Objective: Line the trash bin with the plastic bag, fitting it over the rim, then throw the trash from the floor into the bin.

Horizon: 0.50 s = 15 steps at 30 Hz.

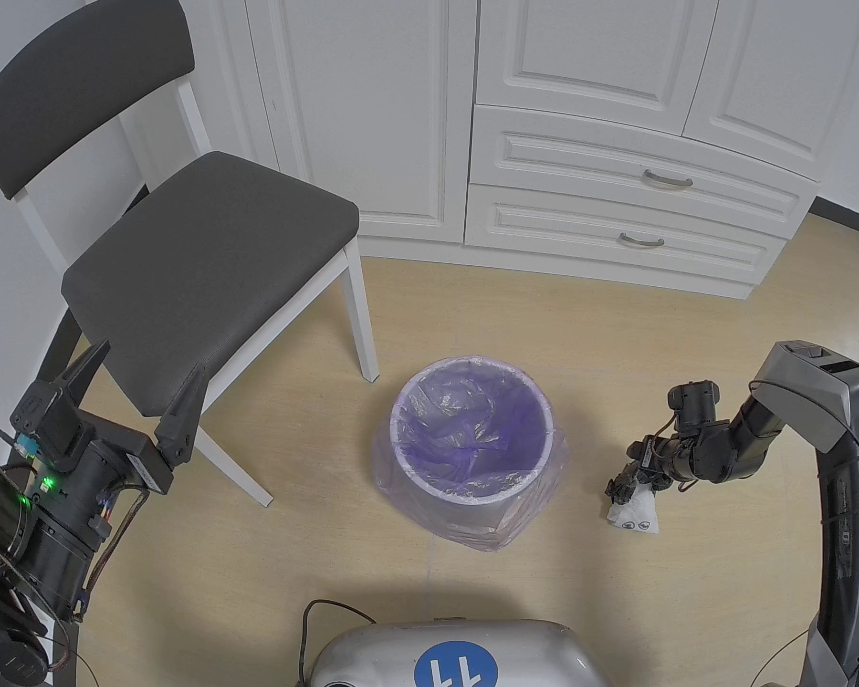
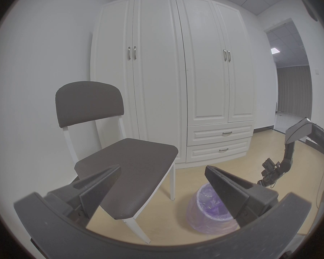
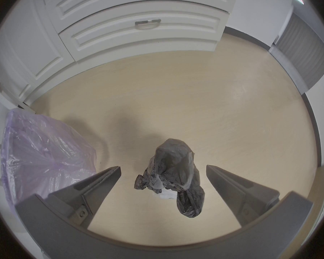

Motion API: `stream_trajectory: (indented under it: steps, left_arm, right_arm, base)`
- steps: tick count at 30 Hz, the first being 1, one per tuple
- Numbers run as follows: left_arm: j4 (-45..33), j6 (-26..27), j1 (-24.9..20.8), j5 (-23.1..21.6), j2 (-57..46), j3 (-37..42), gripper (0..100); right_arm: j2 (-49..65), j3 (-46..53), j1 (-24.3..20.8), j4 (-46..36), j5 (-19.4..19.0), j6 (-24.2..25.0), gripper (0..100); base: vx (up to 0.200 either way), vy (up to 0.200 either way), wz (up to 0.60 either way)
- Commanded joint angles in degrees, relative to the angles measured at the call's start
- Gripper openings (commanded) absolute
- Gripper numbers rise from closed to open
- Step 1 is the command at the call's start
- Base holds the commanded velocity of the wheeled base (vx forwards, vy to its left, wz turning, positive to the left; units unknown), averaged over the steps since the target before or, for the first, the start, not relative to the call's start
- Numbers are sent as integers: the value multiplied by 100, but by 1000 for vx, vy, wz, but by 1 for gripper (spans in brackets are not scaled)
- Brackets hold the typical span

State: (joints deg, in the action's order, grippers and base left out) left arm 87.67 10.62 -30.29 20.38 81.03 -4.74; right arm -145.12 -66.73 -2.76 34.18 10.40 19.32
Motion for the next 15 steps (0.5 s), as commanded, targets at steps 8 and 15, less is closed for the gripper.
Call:
stream_trajectory:
  steps: [8,15]
  left_arm:
    - [4,2,41,1,0,-27,100]
    - [4,2,41,-8,36,8,100]
  right_arm:
    - [-570,-2134,82,-2346,-346,1531,100]
    - [-948,-3215,109,-3647,-302,1821,100]
  base:
    - [0,0,0]
    - [0,0,0]
